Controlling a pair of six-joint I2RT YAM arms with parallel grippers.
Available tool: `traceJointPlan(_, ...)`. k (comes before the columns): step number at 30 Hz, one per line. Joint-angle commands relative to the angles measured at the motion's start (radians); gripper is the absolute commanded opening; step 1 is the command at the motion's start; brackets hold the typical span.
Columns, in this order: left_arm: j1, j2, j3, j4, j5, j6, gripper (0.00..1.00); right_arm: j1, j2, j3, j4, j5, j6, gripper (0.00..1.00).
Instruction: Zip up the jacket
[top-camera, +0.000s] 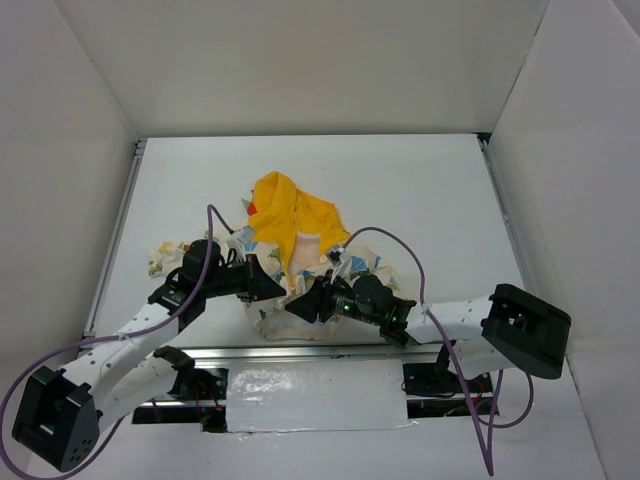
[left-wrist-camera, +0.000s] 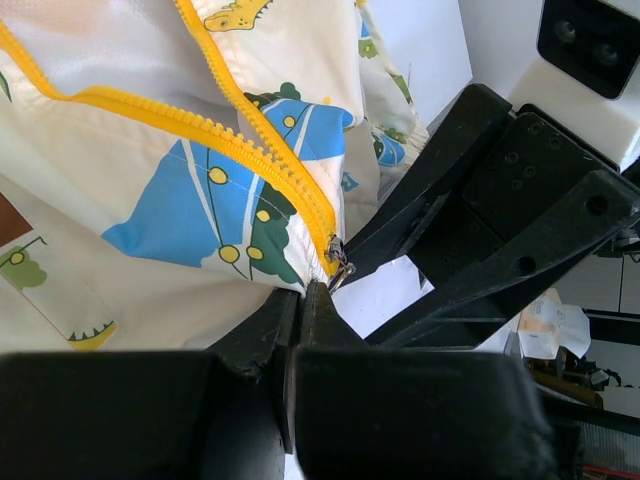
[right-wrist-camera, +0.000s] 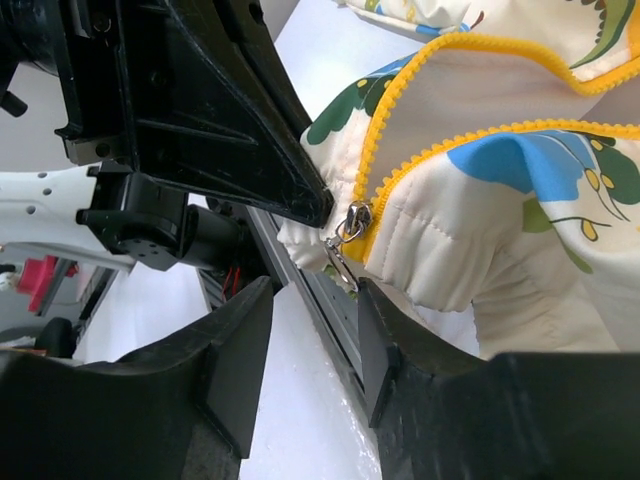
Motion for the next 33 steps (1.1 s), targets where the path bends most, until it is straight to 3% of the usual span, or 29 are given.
traceJointPlan(1,-0.006,0.003,0.011,0.051,0.032,0.012,0.0,0.014,-0.013,0.016,0.06,0.04,-0.019,0.46)
traceJointPlan(9,-0.006,0.005,0.014,0.049,0.034,0.012,0.0,0.016,-0.007,0.039,0.006,0.079,-0.016,0.29)
traceJointPlan(16,-0.006,0.008,0.017,0.046,0.038,0.017,0.0,0.016,-0.004,0.036,0.009,0.108,-0.005,0.31)
traceJointPlan(19,-0.006,0.013,0.019,0.049,0.04,0.017,0.0,0.016,-0.007,0.029,0.021,0.116,-0.004,0.19)
traceJointPlan(26,-0.006,0.014,0.02,0.052,0.046,0.015,0.0,0.014,0.003,0.034,0.018,0.13,0.002,0.2)
traceJointPlan(31,-0.006,0.016,0.022,0.049,0.043,0.018,0.0,0.017,-0.005,0.035,0.015,0.13,0.015,0.0)
traceJointPlan(33,-0.006,0.016,0.022,0.049,0.04,0.018,0.0,0.016,-0.011,0.026,0.015,0.136,0.042,0.0)
